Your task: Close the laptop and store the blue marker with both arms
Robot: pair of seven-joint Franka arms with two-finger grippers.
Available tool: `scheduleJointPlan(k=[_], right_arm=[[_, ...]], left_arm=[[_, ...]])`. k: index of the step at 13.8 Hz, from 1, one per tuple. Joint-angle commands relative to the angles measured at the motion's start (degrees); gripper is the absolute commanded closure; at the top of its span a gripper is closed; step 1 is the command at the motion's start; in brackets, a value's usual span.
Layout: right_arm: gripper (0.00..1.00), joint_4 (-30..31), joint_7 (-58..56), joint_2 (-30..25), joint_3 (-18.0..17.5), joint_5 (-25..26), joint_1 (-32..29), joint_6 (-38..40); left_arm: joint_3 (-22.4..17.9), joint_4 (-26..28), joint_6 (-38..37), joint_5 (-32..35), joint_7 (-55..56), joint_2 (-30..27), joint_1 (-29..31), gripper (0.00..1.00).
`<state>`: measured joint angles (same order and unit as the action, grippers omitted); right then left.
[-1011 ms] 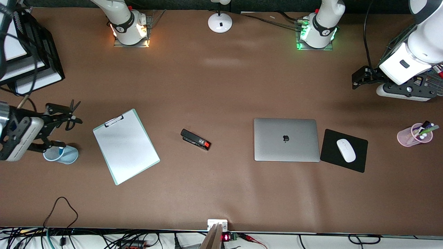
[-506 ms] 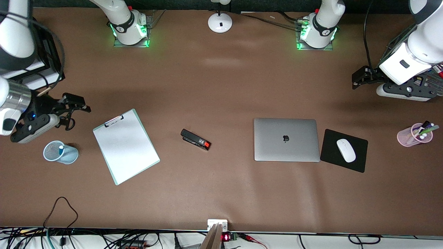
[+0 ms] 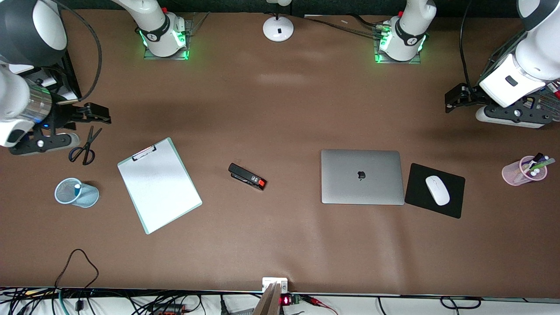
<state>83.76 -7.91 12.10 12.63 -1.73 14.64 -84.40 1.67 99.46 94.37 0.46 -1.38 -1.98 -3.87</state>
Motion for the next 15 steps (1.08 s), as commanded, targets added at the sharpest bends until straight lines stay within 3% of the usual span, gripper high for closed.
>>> scheduleJointPlan(k=[1,2,10,15], right_arm=[[0.0,-1.3,0.3,-1.4,-1.3,0.6,-6.5,0.2],[0.0,-1.3,-1.0,-1.4,-2.9,-0.6,-9.6,-0.3],[0.0,-0.1,5.6,-5.4,-3.4,0.8,-9.5,-1.0],[0.0,6.3,7.8,-10.5,-3.8,0.8,-9.2,-3.4]], left_arm=[[-0.2,-0.6,-1.0,-0.7,-1.0,-0.5,-0.1,0.0],[-0.2,-0.6,-1.0,-0.7,-1.0,-0.5,-0.1,0.0],[-0.2,-0.6,-1.0,-0.7,-1.0,-0.5,-0.1,0.0],[-0.2,-0.6,-1.1,-0.8,-0.9,-0.5,-0.2,0.0]])
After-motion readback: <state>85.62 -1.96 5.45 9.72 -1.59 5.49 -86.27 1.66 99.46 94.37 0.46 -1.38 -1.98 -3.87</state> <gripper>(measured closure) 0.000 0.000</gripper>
